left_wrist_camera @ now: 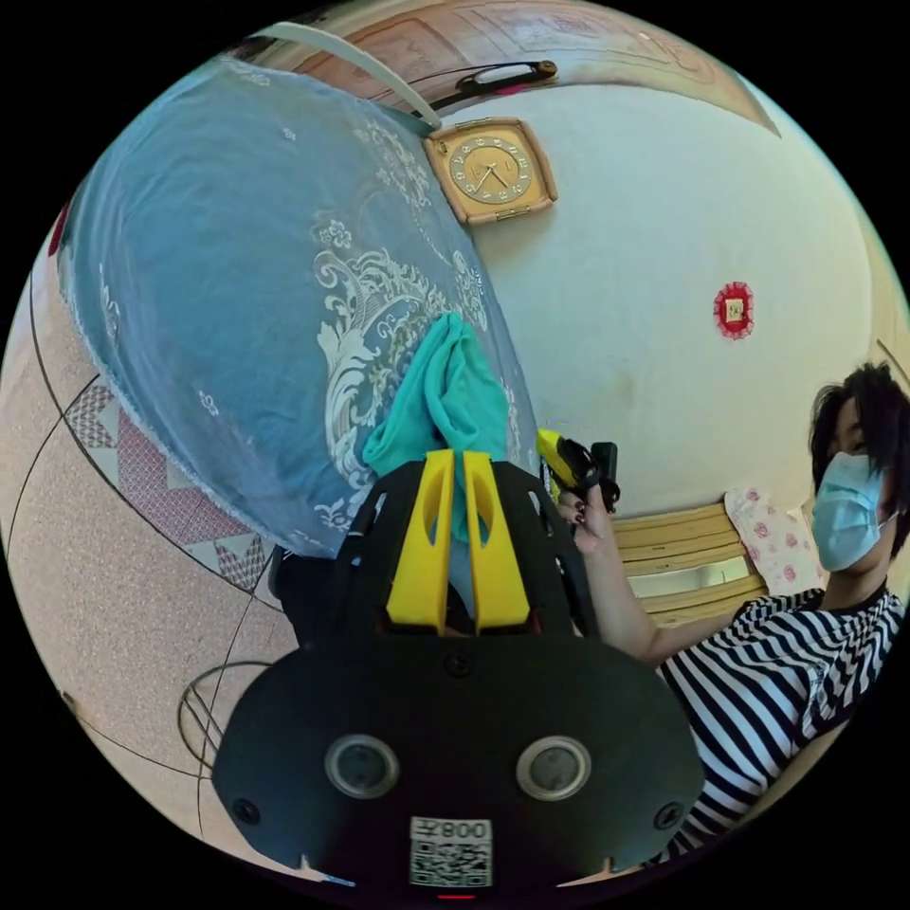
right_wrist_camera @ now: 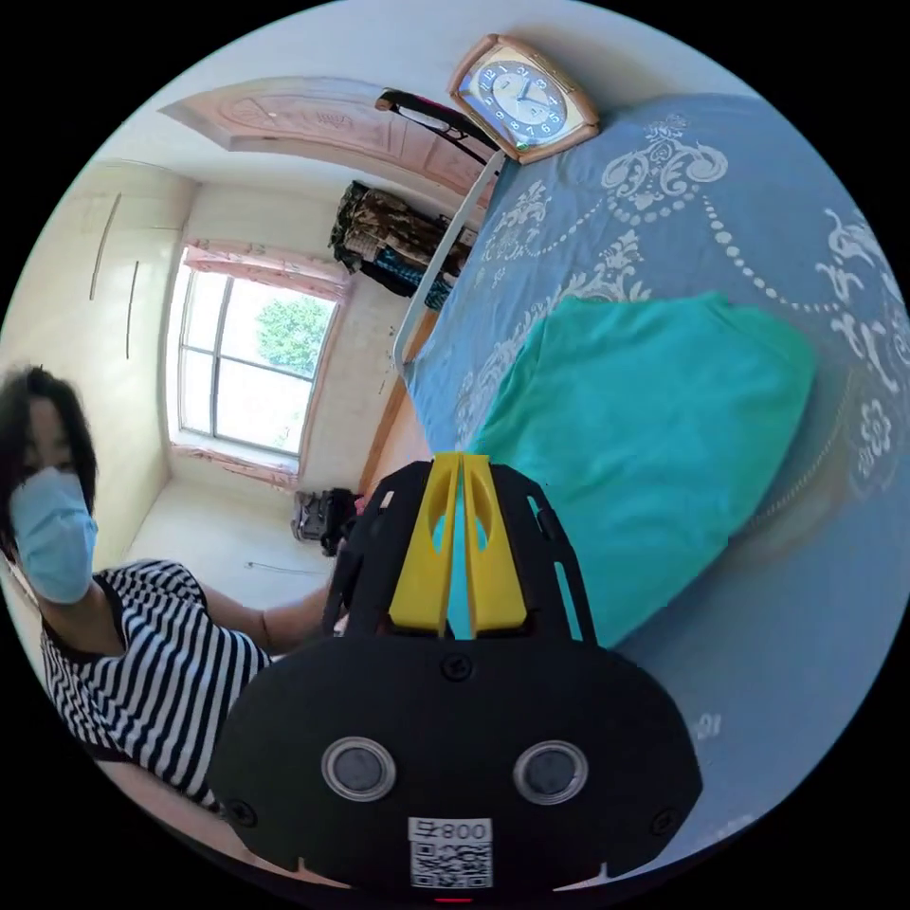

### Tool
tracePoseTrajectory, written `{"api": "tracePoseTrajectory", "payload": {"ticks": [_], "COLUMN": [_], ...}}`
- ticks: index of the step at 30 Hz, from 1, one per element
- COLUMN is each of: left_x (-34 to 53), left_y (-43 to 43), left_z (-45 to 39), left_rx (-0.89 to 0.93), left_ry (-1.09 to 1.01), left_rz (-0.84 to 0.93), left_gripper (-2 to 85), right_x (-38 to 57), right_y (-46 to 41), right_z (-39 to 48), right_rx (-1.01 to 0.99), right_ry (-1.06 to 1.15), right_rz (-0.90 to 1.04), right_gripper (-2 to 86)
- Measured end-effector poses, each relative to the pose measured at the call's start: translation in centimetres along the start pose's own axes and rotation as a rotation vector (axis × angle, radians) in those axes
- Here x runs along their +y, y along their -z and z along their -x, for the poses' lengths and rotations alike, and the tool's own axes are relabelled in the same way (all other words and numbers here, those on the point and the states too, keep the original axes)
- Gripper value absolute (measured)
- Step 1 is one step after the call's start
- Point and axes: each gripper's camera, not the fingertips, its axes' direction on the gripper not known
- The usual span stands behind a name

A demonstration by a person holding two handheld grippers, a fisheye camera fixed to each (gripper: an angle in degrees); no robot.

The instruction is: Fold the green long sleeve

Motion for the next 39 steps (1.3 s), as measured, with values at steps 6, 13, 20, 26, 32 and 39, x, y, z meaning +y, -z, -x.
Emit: {"api": "tracePoseTrajectory", "payload": {"ticks": [6,13,20,26,32,39], "left_x": [0.3,1.2,1.8,1.6,1.9,2.1], "left_y": [1.1,-2.2,-11.1,-14.0,-15.8,-17.3], "left_z": [0.5,-5.9,-11.4,-11.5,-12.3,-12.9], "left_rx": [-0.092,-0.096,-0.229,-0.258,-0.263,-0.266], "left_ry": [0.104,-0.206,-0.459,-0.443,-0.438,-0.427], "left_rz": [-0.069,0.124,0.313,0.352,0.366,0.373], "left_gripper": [0.7,1.2,1.1,0.4,0.2,0.2], "right_x": [3.6,8.4,16.9,17.1,18.7,17.9], "right_y": [-3.1,-0.7,-3.1,-8.5,-9.2,-12.2], "right_z": [-1.5,2.6,6.5,7.8,9.5,10.1], "right_rx": [0.089,0.221,0.424,0.471,0.479,0.511], "right_ry": [-0.093,-0.036,-0.086,-0.07,-0.075,-0.076], "right_rz": [0.066,-0.064,-0.105,-0.072,-0.095,-0.105], "right_gripper": [0.4,2.8,6.9,6.5,10.9,9.4]}}
